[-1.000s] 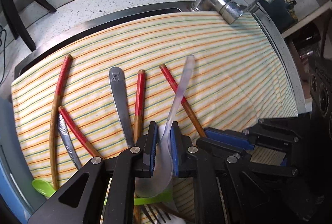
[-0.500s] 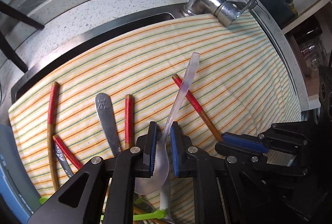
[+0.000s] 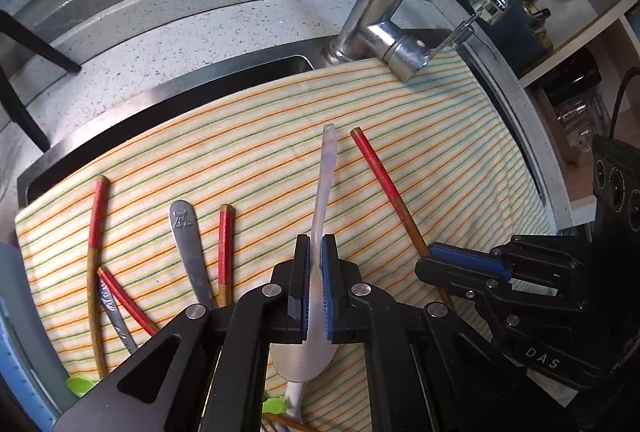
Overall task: Organize utensils
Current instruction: 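Grasp a red-tipped chopstick with the right tool while the left tool holds the clear spoon, then carry both utensils into the blue basket and open both tools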
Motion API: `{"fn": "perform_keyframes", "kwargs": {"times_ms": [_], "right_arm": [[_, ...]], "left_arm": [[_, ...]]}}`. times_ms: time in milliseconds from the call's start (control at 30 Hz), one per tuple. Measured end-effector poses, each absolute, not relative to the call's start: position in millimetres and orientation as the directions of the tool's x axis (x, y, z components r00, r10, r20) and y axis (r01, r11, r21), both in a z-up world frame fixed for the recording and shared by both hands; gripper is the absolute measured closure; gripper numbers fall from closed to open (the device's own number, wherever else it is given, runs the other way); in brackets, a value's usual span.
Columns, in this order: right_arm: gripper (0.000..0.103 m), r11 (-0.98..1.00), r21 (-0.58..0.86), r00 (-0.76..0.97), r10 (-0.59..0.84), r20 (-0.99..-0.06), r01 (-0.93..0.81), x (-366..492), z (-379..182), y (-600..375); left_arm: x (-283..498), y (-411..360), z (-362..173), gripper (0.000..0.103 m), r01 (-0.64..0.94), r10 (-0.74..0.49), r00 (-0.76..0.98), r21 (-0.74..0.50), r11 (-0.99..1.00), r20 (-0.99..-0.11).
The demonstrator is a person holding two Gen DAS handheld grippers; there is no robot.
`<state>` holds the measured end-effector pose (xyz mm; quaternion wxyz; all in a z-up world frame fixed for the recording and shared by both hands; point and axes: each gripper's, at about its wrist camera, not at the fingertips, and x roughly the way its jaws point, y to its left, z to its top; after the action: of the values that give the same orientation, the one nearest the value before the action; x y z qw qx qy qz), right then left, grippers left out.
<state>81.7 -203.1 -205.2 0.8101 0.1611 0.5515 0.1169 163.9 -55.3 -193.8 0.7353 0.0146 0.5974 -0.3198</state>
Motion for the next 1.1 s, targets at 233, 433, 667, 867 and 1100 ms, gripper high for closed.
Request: {"fn": "perform_keyframes", "kwargs": {"times_ms": [233, 433, 667, 867, 1100], "right_arm": [[0.097, 0.905, 0.426, 0.394, 0.389, -0.832, 0.005, 76, -191, -215], [0.097, 0.889, 0.459, 0.408, 0.419, -0.811, 0.000, 71, -179, -217], [0.097, 0.869, 0.490, 0.422, 0.470, -0.775, -0.067, 73, -153, -198], [0.097, 0.844, 0.515, 0.410, 0.528, -0.744, -0.151, 81, -132, -158], [0.097, 0.809, 0.530, 0.364, 0.587, -0.723, -0.253, 85, -121, -87]], "left_arm": [[152, -34, -186, 0.099, 0.445, -0.507, 0.088, -0.422, 0.790, -0.857], [137, -3, -171, 0.099, 0.383, -0.572, 0.129, -0.492, 0.782, -0.810], [123, 49, -146, 0.099, 0.312, -0.603, 0.219, -0.530, 0.788, -0.767], [111, 104, -128, 0.099, 0.256, -0.578, 0.316, -0.519, 0.815, -0.752], [98, 176, -131, 0.099, 0.149, -0.513, 0.391, -0.497, 0.855, -0.764]]}}
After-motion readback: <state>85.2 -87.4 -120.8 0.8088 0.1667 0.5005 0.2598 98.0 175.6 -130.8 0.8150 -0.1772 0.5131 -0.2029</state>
